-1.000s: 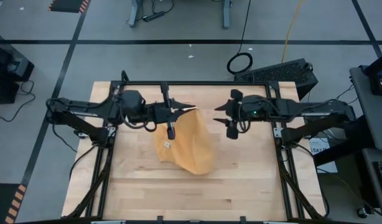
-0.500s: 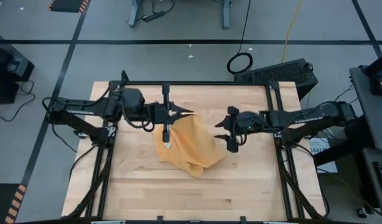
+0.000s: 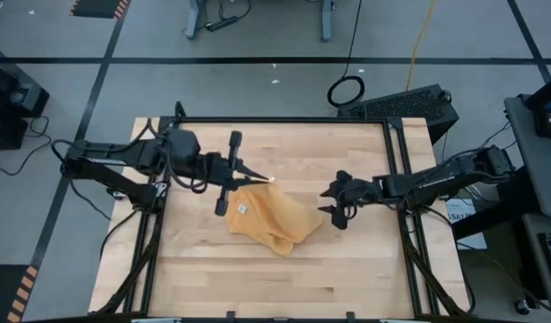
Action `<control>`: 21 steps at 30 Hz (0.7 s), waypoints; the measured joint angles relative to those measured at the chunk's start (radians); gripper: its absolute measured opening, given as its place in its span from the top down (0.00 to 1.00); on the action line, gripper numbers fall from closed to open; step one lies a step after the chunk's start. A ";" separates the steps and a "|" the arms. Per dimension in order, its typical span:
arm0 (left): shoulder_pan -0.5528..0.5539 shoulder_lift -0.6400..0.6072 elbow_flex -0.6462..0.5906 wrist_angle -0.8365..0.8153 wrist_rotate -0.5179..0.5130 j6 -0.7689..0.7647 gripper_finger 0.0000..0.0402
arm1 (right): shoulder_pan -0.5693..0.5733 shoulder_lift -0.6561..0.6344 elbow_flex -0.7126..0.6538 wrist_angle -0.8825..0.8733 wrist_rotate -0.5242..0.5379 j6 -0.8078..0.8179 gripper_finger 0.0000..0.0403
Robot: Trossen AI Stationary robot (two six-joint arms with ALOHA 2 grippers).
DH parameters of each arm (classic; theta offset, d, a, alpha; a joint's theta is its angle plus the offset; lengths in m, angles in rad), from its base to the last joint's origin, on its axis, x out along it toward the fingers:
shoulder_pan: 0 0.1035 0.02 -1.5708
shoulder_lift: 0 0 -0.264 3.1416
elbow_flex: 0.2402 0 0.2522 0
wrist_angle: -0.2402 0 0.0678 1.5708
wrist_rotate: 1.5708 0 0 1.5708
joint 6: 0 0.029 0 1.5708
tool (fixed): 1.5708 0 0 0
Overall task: Roll towel
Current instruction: Fold the yellow towel
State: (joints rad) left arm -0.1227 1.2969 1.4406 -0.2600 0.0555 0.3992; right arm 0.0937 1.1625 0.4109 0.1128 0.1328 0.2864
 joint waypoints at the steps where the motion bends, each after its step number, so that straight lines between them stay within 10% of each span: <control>1: -0.004 0.007 0.000 -0.008 0.000 -0.001 0.99 | 0.000 0.000 -0.010 0.036 0.015 -0.011 0.45; 7: -0.005 0.026 -0.001 -0.028 0.000 -0.016 0.99 | -0.001 0.013 -0.025 0.217 0.211 -0.088 0.46; 21: -0.039 0.072 -0.002 -0.112 -0.001 -0.130 0.99 | 0.041 0.219 -0.021 0.462 -0.030 -0.135 0.57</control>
State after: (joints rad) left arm -0.1620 1.3691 1.4384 -0.3718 0.0542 0.2694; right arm 0.1343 1.3817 0.3897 0.5744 0.1027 0.1518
